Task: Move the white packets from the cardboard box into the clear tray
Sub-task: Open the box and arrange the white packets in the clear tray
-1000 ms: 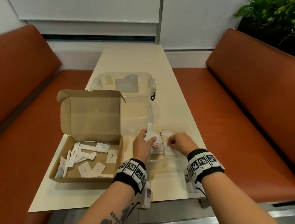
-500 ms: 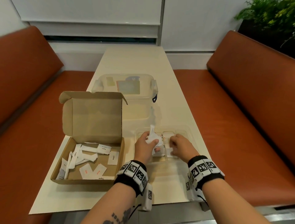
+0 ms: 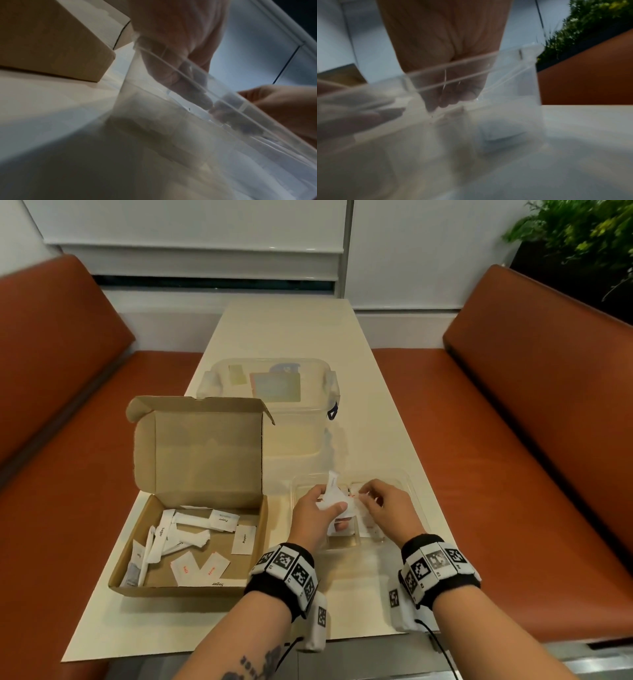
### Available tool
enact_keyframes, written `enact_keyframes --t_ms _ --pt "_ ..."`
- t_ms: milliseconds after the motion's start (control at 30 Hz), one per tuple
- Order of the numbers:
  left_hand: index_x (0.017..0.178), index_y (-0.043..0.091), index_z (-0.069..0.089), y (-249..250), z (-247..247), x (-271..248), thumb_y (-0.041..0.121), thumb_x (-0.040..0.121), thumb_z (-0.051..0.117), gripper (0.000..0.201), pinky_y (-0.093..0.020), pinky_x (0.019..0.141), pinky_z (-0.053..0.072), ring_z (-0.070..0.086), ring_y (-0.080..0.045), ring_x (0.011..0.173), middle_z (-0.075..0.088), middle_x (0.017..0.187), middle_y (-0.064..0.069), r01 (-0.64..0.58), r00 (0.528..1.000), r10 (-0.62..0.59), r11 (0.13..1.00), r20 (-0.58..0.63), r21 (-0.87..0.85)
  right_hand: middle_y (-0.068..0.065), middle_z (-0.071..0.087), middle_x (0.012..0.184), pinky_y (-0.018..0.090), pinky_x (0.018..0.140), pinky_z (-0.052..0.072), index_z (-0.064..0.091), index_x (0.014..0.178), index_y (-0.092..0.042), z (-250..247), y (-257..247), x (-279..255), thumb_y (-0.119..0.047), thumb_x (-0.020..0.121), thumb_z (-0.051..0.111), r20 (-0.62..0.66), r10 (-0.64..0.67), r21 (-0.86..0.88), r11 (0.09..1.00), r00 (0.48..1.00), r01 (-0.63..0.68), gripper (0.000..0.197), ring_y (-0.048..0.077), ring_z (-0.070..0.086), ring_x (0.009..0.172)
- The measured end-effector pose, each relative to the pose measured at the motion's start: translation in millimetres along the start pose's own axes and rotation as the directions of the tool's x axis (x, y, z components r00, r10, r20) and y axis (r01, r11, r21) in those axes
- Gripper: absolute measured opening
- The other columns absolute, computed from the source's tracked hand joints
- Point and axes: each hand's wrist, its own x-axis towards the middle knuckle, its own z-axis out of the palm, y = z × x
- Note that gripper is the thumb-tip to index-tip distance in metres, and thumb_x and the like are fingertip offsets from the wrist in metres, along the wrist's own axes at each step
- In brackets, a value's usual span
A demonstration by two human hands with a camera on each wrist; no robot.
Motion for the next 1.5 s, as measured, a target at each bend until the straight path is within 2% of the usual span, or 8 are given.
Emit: enact_keyframes --t_ms 133,333,533,667,1033,1233,1333,1500 --pt "0.106 0.012 0.061 -1.6 0.4 0.5 0.005 0.082 0.070 0.026 -0.017 0.052 0.052 0.064 -0.011 0.074 0.064 0.100 -0.008 -0.010 1.000 0.010 0.999 0.002 -0.040 0.000 0.062 0.071 0.018 0.063 0.044 0.065 0.080 -0.014 2.6 -9.5 0.8 -0.016 0.087 0.064 0.037 0.029 0.203 0.979 0.999 -0.036 0.007 0.010 0.054 0.066" --pt "0.107 0.012 0.058 -0.3 1.6 0.7 0.011 0.095 0.055 0.012 -0.050 0.075 0.058 0.070 -0.024 0.076 0.065 0.106 -0.014 0.029 1.000 -0.030 0.994 -0.007 -0.108 0.002 0.060 0.069 0.024 0.064 0.046 0.062 0.079 -0.012 5.7 -2.8 0.1 -0.011 0.088 0.063 0.029 0.092 0.303 0.948 0.995 -0.096 0.009 0.013 0.054 0.065" --pt "0.132 0.032 0.044 -1.7 0.5 -0.8 0.002 0.096 0.048 0.047 -0.036 0.064 0.061 0.068 -0.022 0.086 0.053 0.106 0.004 -0.020 0.999 0.014 0.986 -0.037 -0.163 0.002 0.062 0.075 0.018 0.059 0.046 0.060 0.083 -0.016 -0.3 5.3 -2.2 -0.008 0.091 0.057 -0.007 0.121 0.342 0.933 0.993 -0.111 0.012 0.010 0.057 0.064" --pt "0.099 0.018 0.069 -1.1 3.2 -1.1 0.005 0.097 0.047 0.026 -0.033 0.069 0.060 0.068 -0.016 0.081 0.063 0.105 -0.007 0.000 1.000 -0.001 0.996 -0.007 -0.084 -0.005 0.061 0.073 0.016 0.062 0.045 0.066 0.085 -0.014 -9.2 2.8 -2.1 -0.002 0.090 0.056 0.033 0.057 0.294 0.954 0.998 -0.064 0.016 0.007 0.054 0.067" --pt "0.074 0.015 0.069 -8.2 4.4 5.1 0.013 0.084 0.071 0.011 -0.028 0.065 0.059 0.068 -0.012 0.062 0.068 0.085 0.004 -0.014 1.000 0.013 0.996 -0.019 -0.084 0.004 0.064 0.074 0.030 0.072 0.049 0.063 0.091 -0.012 -8.8 -11.9 9.2 -0.017 0.083 0.070 -0.001 0.085 0.347 0.935 0.996 -0.079 0.012 0.015 0.058 0.069" --pt "0.085 0.012 0.072 -6.4 3.8 2.8 0.013 0.086 0.069 0.003 -0.024 0.061 0.058 0.069 -0.014 0.068 0.071 0.086 0.003 -0.046 0.998 0.041 0.991 -0.038 -0.128 -0.003 0.062 0.063 0.013 0.057 0.045 0.062 0.077 -0.007 -2.6 -8.0 4.9 -0.018 0.080 0.074 0.084 0.114 0.423 0.895 0.990 -0.139 0.016 0.008 0.056 0.059" --pt "0.094 0.007 0.072 -5.7 5.2 1.9 0.009 0.085 0.069 0.010 -0.021 0.061 0.057 0.067 -0.011 0.072 0.069 0.089 0.001 -0.043 0.999 0.038 0.990 -0.032 -0.135 0.008 0.070 0.076 0.018 0.063 0.049 0.061 0.080 -0.009 -8.2 -12.9 9.4 -0.014 0.081 0.073 0.024 0.136 0.500 0.856 0.990 -0.129 0.012 0.013 0.062 0.067" --pt "0.098 0.008 0.072 -5.7 4.4 3.0 0.008 0.086 0.067 0.013 -0.021 0.060 0.057 0.068 -0.004 0.063 0.069 0.089 0.003 -0.054 0.998 0.049 0.992 -0.047 -0.115 -0.003 0.069 0.080 0.021 0.071 0.051 0.070 0.085 -0.020 -19.9 -13.4 12.4 -0.010 0.090 0.060 0.070 0.054 0.356 0.932 0.996 -0.075 0.015 0.010 0.062 0.075"
